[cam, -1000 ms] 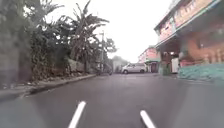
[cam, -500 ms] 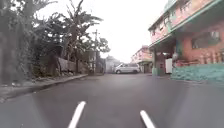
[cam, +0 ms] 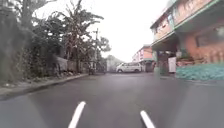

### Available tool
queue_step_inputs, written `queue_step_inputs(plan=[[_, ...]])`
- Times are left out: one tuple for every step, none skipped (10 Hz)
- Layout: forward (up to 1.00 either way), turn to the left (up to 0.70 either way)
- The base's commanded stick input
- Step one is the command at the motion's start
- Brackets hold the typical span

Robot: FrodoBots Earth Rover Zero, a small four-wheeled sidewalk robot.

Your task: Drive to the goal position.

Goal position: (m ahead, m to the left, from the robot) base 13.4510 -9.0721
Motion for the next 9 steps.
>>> queue_step_inputs(plan=[[0.7, 0.0], [0.7, 0.0], [0.7, 0.0], [0.7, 0.0], [0.7, 0.0], [0.7, -0.22], [0.7, -0.35], [0.7, -0.35], [0.7, -0.35]])
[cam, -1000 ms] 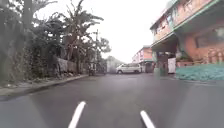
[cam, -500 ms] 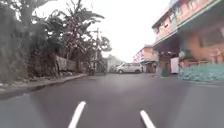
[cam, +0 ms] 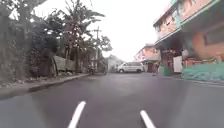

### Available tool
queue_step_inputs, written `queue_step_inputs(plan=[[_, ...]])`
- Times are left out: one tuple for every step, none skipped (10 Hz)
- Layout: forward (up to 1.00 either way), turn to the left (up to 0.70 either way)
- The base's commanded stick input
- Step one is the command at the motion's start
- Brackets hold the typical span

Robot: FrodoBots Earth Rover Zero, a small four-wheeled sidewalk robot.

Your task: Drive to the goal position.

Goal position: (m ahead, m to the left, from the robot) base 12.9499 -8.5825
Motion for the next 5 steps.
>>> queue_step_inputs(plan=[[0.7, -0.35], [0.7, -0.35], [0.7, -0.35], [0.7, -0.35], [0.7, -0.35]])
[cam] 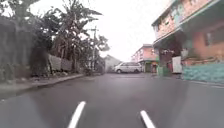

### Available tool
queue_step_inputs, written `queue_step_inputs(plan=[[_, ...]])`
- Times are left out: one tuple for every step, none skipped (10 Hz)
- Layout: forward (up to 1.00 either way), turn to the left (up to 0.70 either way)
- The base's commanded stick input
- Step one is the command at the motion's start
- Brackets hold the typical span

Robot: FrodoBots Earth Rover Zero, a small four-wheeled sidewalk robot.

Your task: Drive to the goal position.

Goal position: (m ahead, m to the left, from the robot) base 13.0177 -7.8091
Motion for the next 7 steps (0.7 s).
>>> queue_step_inputs(plan=[[0.7, -0.35], [0.7, -0.11], [0.7, 0.0], [0.7, 0.0], [0.7, 0.0], [0.7, 0.0], [0.7, 0.0]])
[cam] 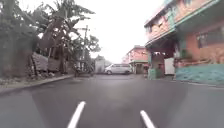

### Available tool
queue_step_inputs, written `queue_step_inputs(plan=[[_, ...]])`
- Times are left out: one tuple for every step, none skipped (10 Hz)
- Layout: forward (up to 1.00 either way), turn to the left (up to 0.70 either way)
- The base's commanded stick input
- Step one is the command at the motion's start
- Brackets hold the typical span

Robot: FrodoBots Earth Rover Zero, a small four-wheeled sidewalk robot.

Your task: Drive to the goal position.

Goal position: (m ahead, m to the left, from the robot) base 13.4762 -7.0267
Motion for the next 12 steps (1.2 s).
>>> queue_step_inputs(plan=[[0.7, 0.0], [0.7, 0.0], [0.7, 0.0], [0.7, 0.0], [0.7, 0.0], [0.7, 0.0], [0.7, 0.0], [0.7, 0.0], [0.7, 0.0], [0.7, 0.0], [0.7, 0.0], [0.7, 0.0]])
